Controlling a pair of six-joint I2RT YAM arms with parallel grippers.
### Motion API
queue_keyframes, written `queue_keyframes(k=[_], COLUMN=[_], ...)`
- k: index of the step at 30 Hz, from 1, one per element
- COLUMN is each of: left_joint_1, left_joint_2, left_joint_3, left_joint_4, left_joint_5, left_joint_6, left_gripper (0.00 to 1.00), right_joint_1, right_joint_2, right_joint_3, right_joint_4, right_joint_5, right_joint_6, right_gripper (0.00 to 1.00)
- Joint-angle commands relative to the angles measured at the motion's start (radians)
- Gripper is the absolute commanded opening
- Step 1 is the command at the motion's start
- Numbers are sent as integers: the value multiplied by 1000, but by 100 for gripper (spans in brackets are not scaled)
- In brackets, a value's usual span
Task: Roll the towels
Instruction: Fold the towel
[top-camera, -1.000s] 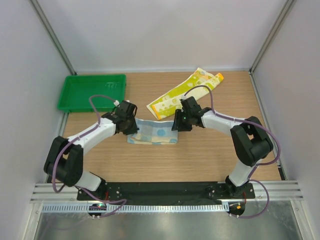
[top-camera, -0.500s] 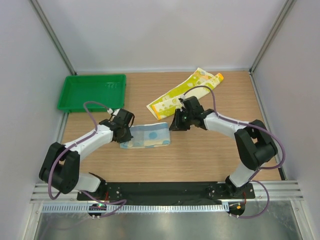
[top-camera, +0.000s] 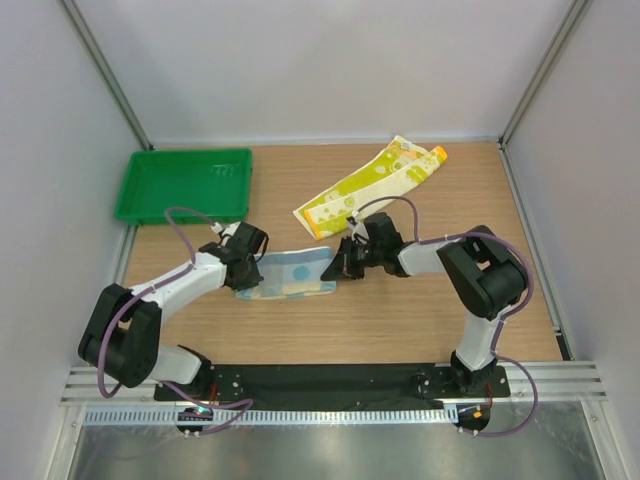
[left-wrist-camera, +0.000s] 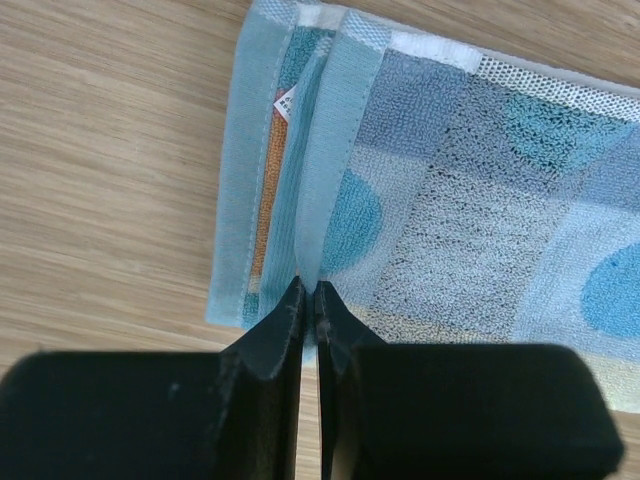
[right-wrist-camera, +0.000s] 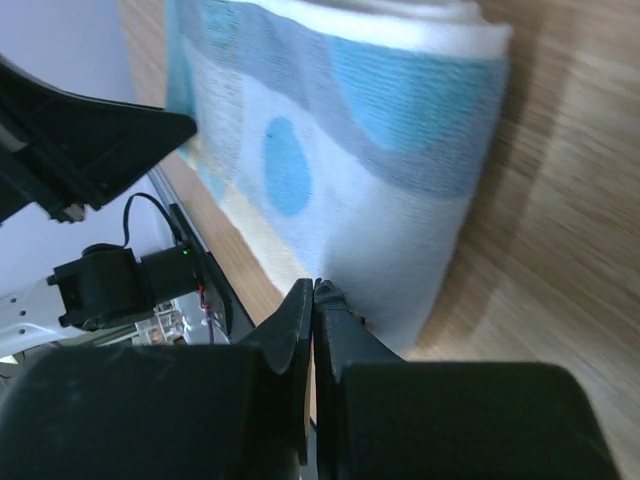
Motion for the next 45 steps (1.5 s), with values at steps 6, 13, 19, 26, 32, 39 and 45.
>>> queue_keyframes(k=[6, 13, 19, 26, 32, 39, 45], left_joint_1=[-2, -2, -13, -28, -27, -27, -27], left_joint_2=[30, 76, 142, 171, 183, 208, 192], left_joint_3=[-11, 4, 78, 113, 107, 102, 70], left_joint_4=[11, 89, 105, 103, 114, 144, 164], left_joint_5=[-41, -26, 8, 7, 13, 24, 27], left_joint_6=[-10, 52, 65, 58, 55, 45, 42], left_gripper=[2, 0, 0, 0, 0, 0, 1], right_joint_1=[5, 0, -1, 36, 112, 221, 230], right_joint_2=[73, 9, -181, -369, -378, -65, 84], right_joint_3=[-14, -56, -105, -33, 87, 236, 259], right_joint_4=[-109, -294, -495, -559, -422, -262, -108], right_joint_5=[148, 405, 608, 559, 282, 217, 188], right_joint_6=[-73, -108, -113, -150, -84, -12, 50], right_gripper=[1, 1, 1, 1, 4, 1, 1])
